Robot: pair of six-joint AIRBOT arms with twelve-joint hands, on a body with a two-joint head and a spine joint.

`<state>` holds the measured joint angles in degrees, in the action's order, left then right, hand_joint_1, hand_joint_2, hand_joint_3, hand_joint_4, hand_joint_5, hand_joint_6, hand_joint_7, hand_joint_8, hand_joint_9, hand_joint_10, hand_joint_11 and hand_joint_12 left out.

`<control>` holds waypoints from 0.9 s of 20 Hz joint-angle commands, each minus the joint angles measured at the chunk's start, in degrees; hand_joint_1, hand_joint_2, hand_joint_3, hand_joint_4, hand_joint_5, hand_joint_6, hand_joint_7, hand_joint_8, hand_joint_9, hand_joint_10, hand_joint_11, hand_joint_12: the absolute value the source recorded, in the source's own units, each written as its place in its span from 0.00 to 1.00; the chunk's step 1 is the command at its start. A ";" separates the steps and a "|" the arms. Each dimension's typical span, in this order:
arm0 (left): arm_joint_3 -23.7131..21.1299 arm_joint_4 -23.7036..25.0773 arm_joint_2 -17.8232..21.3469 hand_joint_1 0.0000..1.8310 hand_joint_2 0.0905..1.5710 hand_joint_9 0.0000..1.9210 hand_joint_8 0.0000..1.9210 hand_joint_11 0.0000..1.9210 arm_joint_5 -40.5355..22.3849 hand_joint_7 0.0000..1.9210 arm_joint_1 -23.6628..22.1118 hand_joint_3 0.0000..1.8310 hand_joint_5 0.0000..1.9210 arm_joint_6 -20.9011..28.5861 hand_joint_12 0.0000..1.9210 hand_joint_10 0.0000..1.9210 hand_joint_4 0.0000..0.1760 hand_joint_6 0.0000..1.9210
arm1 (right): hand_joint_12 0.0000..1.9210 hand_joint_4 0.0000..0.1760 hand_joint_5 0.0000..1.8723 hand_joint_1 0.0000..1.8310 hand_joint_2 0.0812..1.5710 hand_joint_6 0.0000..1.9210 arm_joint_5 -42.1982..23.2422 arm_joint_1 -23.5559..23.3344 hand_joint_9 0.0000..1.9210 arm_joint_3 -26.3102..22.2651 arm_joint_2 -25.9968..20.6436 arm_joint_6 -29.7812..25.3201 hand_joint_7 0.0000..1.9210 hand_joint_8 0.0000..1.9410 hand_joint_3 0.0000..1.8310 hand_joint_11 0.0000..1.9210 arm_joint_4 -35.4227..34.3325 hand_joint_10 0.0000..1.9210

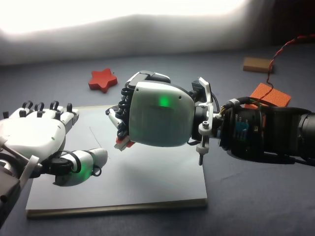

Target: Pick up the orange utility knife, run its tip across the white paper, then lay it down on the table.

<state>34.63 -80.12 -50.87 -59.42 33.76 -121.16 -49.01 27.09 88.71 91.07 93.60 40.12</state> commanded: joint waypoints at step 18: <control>5.65 4.43 0.77 0.03 0.80 0.07 0.00 0.00 -3.66 0.05 0.73 0.00 0.06 3.87 0.28 0.00 0.16 0.00 | 1.00 0.00 0.69 0.85 0.74 1.00 -10.54 1.91 0.82 1.87 -0.38 -0.04 0.77 1.00 0.00 0.86 3.70 1.00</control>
<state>40.10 -79.59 -50.78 -59.11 34.63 -117.32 -53.32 29.26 90.65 90.89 92.75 46.19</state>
